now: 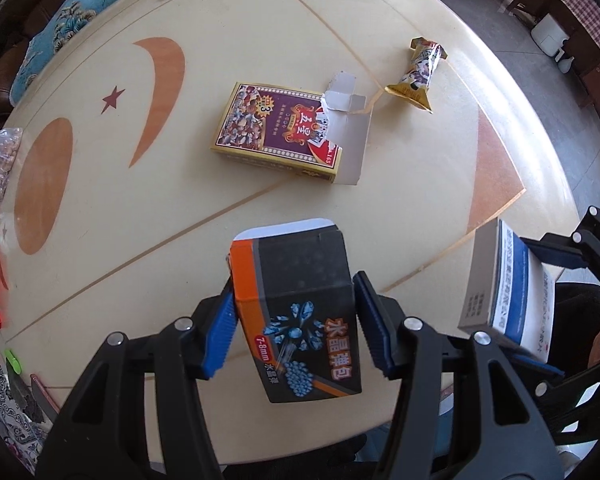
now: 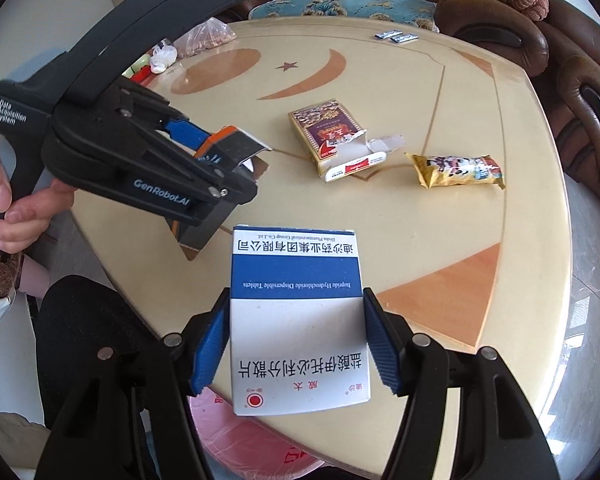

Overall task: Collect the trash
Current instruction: 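Grasp the black-orange box with the left tool while the right tool grasps the white medicine box, then carry the black-orange box in the left tool while the right tool carries the medicine box to the bin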

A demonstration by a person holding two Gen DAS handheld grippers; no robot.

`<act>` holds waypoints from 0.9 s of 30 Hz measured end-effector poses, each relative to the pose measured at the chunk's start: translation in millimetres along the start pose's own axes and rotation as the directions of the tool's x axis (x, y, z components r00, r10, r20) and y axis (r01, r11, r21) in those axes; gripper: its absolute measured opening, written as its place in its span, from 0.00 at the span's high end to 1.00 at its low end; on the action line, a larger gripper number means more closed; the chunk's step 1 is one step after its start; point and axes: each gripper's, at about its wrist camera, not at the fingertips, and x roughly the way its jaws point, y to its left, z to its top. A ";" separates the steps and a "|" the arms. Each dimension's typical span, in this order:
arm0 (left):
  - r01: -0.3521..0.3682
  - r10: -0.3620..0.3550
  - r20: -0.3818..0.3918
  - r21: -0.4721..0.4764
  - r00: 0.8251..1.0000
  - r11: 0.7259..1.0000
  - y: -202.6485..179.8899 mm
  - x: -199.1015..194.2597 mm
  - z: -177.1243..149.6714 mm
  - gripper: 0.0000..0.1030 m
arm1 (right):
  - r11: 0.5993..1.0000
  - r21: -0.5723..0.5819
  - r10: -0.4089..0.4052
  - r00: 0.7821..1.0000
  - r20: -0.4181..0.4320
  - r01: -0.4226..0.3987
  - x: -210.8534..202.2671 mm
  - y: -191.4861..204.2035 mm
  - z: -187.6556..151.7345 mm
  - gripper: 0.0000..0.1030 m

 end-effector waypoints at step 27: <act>-0.030 0.022 0.190 0.040 0.982 0.999 -51.5 -119.3 -107.5 0.46 | 0.995 -0.005 -0.093 0.979 0.182 0.096 -121.6 58.5 -49.5 0.41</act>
